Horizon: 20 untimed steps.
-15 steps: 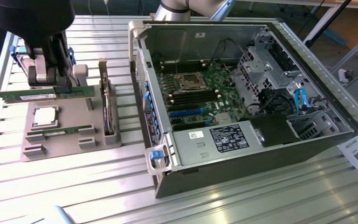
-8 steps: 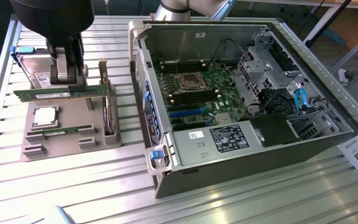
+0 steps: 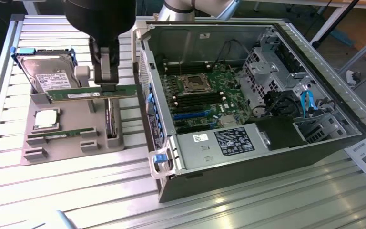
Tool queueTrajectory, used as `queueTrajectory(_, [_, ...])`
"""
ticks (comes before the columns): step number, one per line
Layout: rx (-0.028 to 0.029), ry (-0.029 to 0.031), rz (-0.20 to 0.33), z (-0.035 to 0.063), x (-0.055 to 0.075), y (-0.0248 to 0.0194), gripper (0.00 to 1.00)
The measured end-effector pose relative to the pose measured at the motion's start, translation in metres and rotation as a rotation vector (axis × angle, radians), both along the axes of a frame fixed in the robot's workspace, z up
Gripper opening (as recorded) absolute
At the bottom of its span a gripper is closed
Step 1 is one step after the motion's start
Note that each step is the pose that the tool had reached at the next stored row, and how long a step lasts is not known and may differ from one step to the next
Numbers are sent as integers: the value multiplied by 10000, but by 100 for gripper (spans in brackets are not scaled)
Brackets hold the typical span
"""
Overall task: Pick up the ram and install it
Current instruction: 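Pick up the ram and move it above insertion slot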
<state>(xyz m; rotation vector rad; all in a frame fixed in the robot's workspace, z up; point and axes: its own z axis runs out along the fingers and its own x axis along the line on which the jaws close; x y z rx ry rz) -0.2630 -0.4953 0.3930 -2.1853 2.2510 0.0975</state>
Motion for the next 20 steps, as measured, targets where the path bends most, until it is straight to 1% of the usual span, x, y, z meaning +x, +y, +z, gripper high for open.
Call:
queueTrajectory(9, [1, 11, 0, -1, 335, -2, 12])
queueTrajectory(11, [1, 15, 0, 0, 475, -3, 12])
queueTrajectory(13, [0, 23, 0, 0, 672, -3, 12])
queueTrajectory(19, [0, 30, 0, 0, 945, -4, 12])
queueTrajectory(20, [1, 32, 0, -1, 1008, -4, 12])
